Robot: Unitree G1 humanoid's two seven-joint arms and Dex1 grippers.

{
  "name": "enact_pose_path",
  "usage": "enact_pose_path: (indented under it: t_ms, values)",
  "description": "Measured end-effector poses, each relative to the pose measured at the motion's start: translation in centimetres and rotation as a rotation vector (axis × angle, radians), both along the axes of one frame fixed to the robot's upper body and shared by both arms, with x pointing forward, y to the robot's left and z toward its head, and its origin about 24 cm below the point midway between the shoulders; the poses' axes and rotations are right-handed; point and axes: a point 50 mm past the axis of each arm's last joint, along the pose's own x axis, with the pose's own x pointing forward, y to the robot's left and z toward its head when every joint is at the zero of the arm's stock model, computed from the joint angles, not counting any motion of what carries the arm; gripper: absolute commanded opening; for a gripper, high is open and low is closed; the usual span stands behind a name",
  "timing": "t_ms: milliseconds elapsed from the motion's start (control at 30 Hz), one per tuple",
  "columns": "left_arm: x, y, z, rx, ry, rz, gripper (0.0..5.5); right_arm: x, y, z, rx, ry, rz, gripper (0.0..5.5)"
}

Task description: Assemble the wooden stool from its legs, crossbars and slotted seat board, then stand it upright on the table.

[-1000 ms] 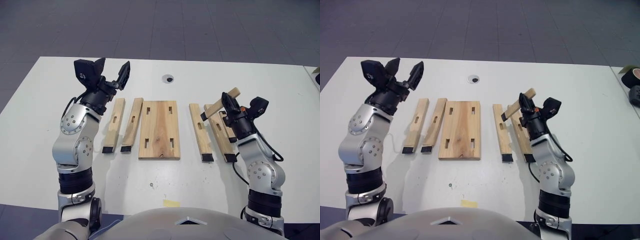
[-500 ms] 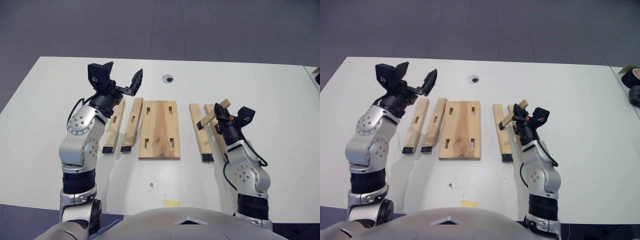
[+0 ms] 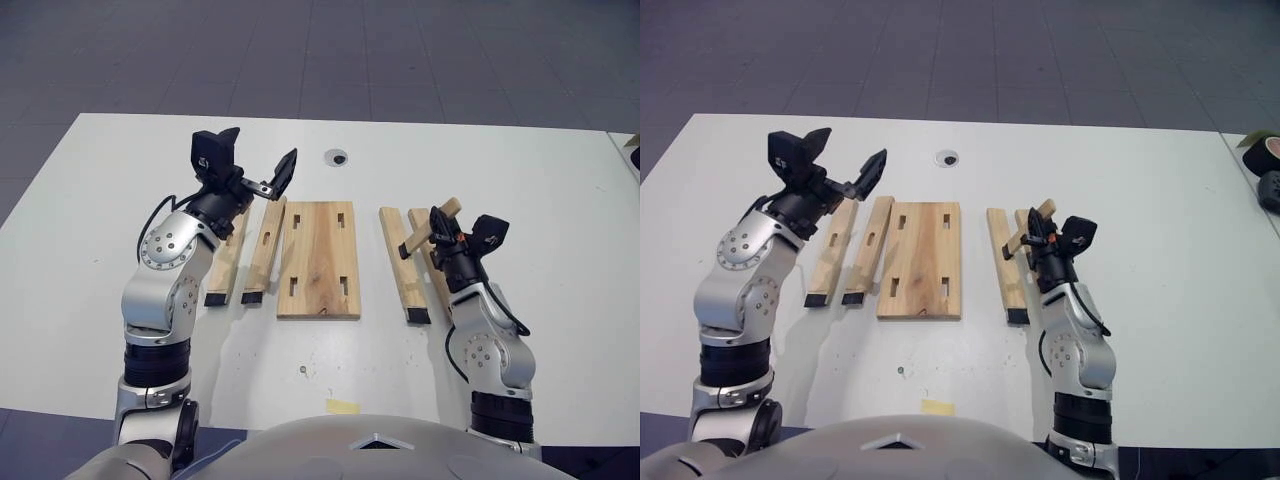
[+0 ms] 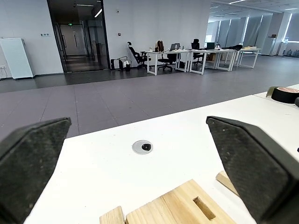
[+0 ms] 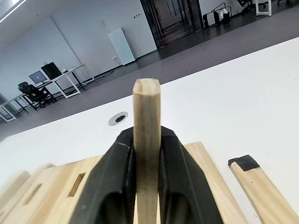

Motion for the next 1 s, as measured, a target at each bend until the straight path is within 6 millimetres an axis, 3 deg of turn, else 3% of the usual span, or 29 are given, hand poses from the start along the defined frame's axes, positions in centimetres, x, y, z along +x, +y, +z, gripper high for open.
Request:
enact_pose_path:
  t_ms: [200, 433, 800, 1000]
  values:
    - [-0.1, -0.2, 0.2, 0.014, -0.009, -0.025, 5.40, 0.0, 0.6, -0.2, -0.084, -0.046, 0.029, 0.42]
    - [-0.2, -0.3, 0.7, 0.059, -0.030, -0.063, 5.40, -1.3, 0.8, -1.5, -0.236, -0.118, 0.079, 0.42]
    - [0.0, -0.5, 1.4, 0.101, -0.048, -0.113, 5.40, -1.2, 1.1, -1.5, -0.241, -0.118, 0.063, 0.42]
    - [0.0, -0.5, 1.3, 0.101, -0.045, -0.113, 5.40, -0.9, 1.2, -0.9, -0.251, -0.099, 0.086, 1.43]
